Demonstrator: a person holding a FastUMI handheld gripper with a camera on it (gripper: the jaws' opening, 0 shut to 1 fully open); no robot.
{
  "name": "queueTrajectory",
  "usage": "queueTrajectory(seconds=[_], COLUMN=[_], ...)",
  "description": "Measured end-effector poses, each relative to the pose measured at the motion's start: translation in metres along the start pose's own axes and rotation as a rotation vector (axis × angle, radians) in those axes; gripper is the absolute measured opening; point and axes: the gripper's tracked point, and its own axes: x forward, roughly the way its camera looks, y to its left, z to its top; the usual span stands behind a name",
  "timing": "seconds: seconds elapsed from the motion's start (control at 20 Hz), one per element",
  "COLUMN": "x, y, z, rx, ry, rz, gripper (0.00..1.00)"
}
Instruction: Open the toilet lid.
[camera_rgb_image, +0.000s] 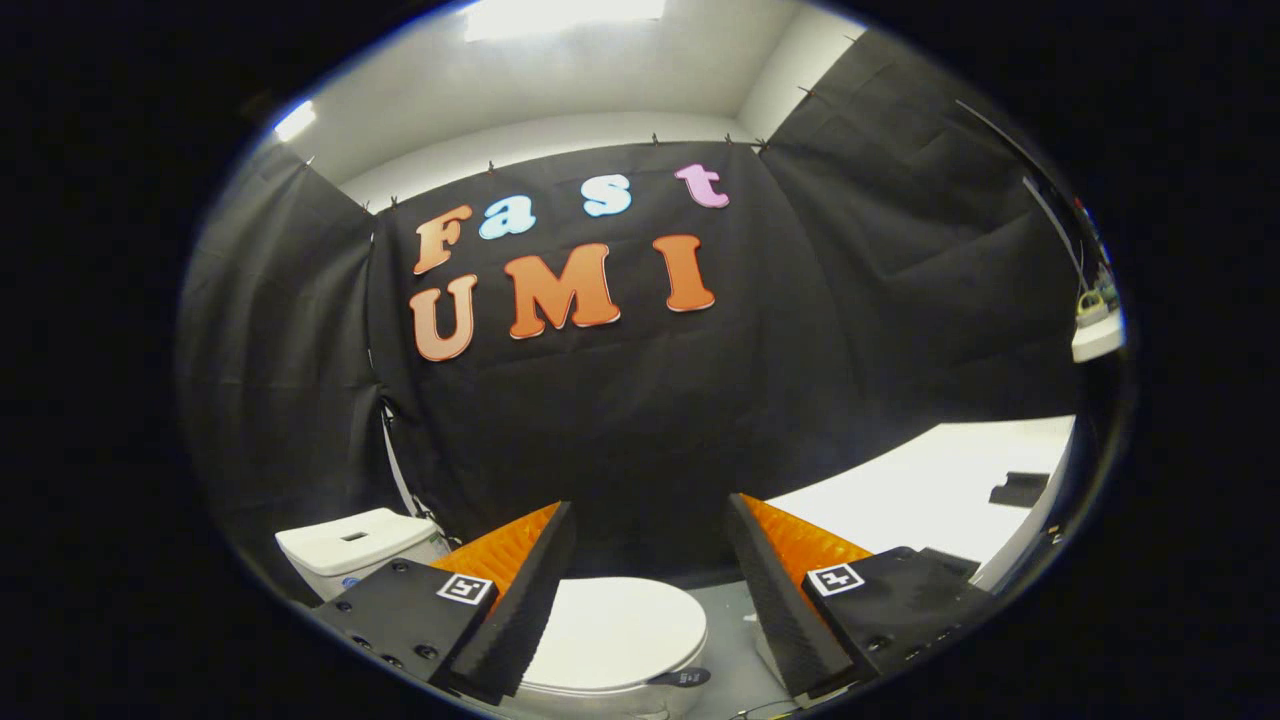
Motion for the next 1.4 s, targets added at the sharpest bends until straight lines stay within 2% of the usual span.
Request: queueTrajectory(seconds=[0.25,0.4,0.5,0.6,0.75,1.0,1.15,1.2,1.35,1.4], x=[0.012,0.01,0.014,0.017,0.02,0.025,0.038,0.041,0.051,0.053], y=[-0.005,-0.036,-0.058,-0.063,-0.057,-0.081,-0.076,-0.07,-0.066,-0.065], z=[-0.104,-0.169,-0.187,-0.209,-0.245,-0.285,-0.301,-0.308,-0.304,-0.301], rx=[0.178,0.287,0.383,0.459,0.523,0.698,0.782,0.819,0.918,0.933], ry=[0.114,0.21,0.201,0.219,0.262,0.285,0.304,0.311,0.263,0.248], rz=[-0.024,-0.118,-0.206,-0.256,-0.285,-0.351,-0.307,-0.291,-0.252,-0.238], gripper=[0.98,0.98,0.98,0.97,0.97,0.96,0.93,0.85,0.73,0.63])
